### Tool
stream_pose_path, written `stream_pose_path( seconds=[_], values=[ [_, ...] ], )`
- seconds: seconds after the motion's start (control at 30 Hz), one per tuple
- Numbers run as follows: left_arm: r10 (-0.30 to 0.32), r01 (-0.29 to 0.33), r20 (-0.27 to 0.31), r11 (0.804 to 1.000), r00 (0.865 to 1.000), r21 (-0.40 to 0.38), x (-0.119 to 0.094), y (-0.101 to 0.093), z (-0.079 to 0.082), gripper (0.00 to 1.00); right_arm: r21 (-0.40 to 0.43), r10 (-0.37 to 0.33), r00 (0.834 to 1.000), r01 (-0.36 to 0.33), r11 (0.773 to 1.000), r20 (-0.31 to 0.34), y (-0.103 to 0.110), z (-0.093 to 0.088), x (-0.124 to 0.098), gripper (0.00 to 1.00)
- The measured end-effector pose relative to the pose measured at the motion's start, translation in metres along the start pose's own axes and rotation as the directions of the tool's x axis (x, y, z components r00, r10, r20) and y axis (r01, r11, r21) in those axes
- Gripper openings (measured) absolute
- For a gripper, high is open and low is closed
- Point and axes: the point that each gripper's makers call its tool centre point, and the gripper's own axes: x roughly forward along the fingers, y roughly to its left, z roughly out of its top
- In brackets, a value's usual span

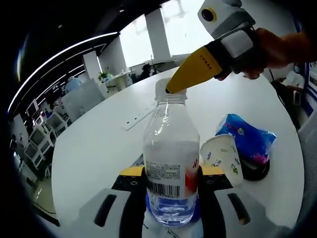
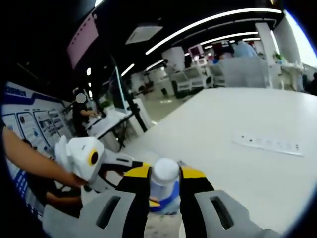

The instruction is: Arrange the tabletop items into an orderly group along one side of the table until the central work area is clear of visible clutter.

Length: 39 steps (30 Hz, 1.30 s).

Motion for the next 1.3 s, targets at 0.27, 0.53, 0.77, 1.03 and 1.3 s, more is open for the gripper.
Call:
stream_pose_path(
  seconds=[0.27, 0.53, 0.77, 1.03, 1.3],
  values=[
    [-0.004, 0.004, -0.011, 1.000, 1.000, -0.010, -0.010, 0.002, -0.006, 0.39, -0.036, 0.008, 1.000, -0.008, 0.999, -0.009, 0.016, 0.001, 0.002, 0.18],
    [-0.014, 0.014, 0.003, 0.999, 1.000, -0.046, -0.013, 0.001, -0.005, 0.39, -0.077, 0.046, 0.999, -0.047, 0.996, -0.013, 0.038, 0.006, 0.006, 0.18],
    [-0.029, 0.030, 0.027, 0.998, 0.999, -0.050, -0.014, 0.000, -0.006, 0.39, -0.105, 0.050, 0.999, -0.052, 0.993, -0.018, 0.045, 0.005, 0.008, 0.18],
    [-0.043, 0.046, 0.040, 0.997, 0.998, -0.064, -0.017, 0.001, -0.008, 0.39, -0.119, 0.061, 0.998, -0.063, 0.991, -0.021, 0.054, 0.005, 0.014, 0.19],
    [-0.049, 0.054, 0.047, 0.994, 0.998, -0.099, -0.022, 0.004, -0.014, 0.39, -0.136, 0.070, 0.997, -0.071, 0.988, -0.015, 0.064, 0.008, 0.023, 0.21]
  ],
)
